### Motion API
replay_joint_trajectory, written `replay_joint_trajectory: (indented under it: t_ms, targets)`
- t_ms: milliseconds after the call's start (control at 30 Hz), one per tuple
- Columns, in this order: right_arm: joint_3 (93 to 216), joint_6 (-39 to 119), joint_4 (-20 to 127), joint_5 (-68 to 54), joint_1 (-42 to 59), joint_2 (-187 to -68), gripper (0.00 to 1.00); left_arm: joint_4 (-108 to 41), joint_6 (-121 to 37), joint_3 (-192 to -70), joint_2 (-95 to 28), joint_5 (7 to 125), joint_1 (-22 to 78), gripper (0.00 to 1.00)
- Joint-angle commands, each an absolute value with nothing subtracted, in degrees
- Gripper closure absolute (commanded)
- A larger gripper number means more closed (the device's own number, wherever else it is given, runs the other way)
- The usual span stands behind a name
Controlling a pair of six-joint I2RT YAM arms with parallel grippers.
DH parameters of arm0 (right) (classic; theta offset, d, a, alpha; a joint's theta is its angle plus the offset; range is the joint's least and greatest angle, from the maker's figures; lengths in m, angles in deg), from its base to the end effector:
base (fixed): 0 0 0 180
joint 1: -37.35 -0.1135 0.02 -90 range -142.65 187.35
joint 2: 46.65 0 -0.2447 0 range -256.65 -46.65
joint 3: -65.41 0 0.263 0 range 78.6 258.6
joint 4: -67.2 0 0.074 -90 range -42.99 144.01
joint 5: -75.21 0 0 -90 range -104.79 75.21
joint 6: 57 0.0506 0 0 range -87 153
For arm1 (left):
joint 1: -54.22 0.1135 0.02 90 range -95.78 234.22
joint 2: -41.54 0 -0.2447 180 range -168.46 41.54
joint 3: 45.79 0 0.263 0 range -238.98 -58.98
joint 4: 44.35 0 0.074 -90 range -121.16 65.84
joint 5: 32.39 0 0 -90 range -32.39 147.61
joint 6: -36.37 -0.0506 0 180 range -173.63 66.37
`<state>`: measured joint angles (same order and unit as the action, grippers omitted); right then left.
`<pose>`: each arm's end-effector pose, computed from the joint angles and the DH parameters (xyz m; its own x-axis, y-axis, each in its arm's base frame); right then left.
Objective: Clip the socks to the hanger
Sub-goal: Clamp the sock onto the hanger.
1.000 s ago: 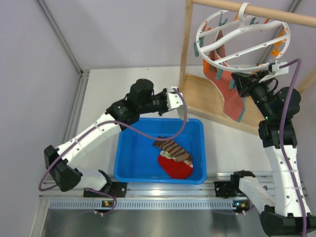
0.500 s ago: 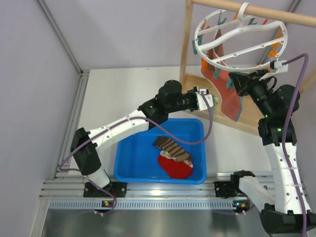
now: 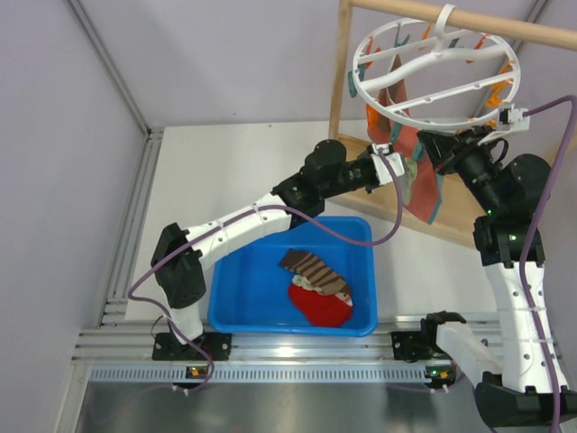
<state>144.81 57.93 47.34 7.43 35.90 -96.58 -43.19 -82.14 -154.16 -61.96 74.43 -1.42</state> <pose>0.2100 0.0245 0.4503 -0.0156 0.3899 -0.9207 -0.4296 0.8289 0.3583 0.2483 -0.3891 0.3817 0.4870 0.0971 -0.8680 0.8201 0.2908 0.4928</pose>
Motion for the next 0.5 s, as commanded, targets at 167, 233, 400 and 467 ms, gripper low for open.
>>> replay_joint_trajectory:
  t_ms: [167, 233, 400, 467]
  targets:
    - [146.19, 59.54, 48.39, 10.35, 35.85, -96.31, 1.0, -52.24, -76.74, -155.05, -61.73, 73.87, -1.68, 1.0]
    - [146.19, 59.46, 48.47, 10.26, 35.94, -96.49, 1.0, -53.74, -75.78, -153.21, -60.86, 73.86, -1.59, 1.0]
    - [146.54, 58.58, 47.95, 9.29, 35.94, -96.84, 1.0, -57.53, -74.99, -149.43, -58.48, 74.31, -1.5, 1.0]
    - [146.36, 58.67, 48.04, 9.12, 35.94, -96.84, 1.0, -57.61, -74.55, -149.25, -58.13, 73.95, -1.5, 1.0]
